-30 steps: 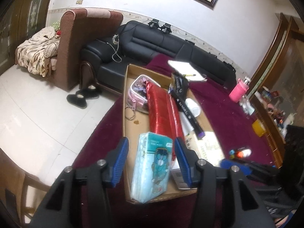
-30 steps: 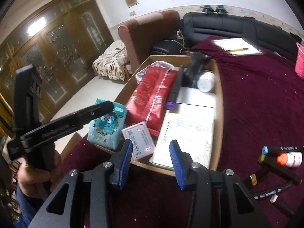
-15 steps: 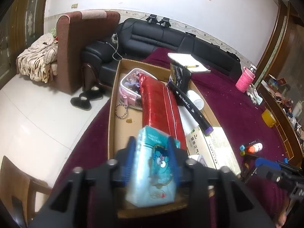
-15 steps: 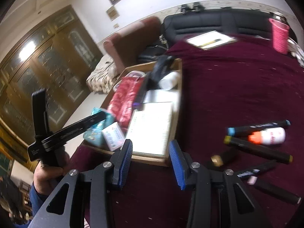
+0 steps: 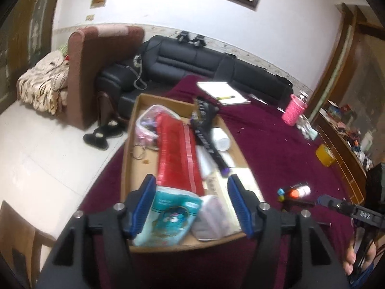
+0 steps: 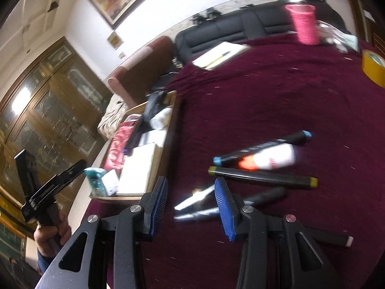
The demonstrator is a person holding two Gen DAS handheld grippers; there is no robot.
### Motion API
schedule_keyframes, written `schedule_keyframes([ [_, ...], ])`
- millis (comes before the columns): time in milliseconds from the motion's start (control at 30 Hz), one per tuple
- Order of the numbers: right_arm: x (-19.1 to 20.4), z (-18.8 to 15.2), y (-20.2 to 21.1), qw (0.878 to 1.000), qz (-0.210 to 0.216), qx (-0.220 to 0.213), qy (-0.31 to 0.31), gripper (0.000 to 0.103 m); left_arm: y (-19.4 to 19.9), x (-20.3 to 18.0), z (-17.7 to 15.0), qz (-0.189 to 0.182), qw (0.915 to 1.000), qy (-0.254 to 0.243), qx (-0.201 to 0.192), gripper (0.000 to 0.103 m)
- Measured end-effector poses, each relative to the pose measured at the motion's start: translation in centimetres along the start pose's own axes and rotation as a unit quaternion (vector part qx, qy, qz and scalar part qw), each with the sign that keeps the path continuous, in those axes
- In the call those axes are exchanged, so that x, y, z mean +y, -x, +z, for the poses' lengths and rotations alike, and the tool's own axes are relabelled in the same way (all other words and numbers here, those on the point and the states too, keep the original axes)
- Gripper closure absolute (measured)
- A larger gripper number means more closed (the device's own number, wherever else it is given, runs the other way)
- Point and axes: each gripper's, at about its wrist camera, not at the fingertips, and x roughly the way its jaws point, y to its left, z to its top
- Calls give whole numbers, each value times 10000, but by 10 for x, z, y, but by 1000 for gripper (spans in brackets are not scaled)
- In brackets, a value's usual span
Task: Organize objects
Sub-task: 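Open the right gripper to drop the white box while the left lowers and releases the teal box, then grasp a black marker with the right gripper while the left moves toward the markers, then grasp another black marker with the left gripper while the right holds its marker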
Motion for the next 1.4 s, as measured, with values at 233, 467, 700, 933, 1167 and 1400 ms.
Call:
schedule_keyframes([
  [233,-64,-9,28,9984,-226,27,-512,58,-1,-60,-9,-454,9970,-621,130,35],
  [467,-101,-18,28,9964,-646,500,-234,58,-17,-135,-31,-943,9809,-1642,443,35],
  [700,-64,-45,13,9875,-599,1109,946,56,-39,-177,-56,-1093,9676,-2114,842,35],
  [933,-34,-65,8,9651,-1469,992,1928,86,-53,-191,-70,-1099,9594,-2345,1117,35],
  [1167,-77,-46,37,9915,-1031,302,734,87,-75,-213,-87,-1161,9428,-2783,1420,35],
  [1400,-99,-46,30,9982,-478,346,112,87,-103,-243,-102,-1036,9113,-3603,1701,63],
])
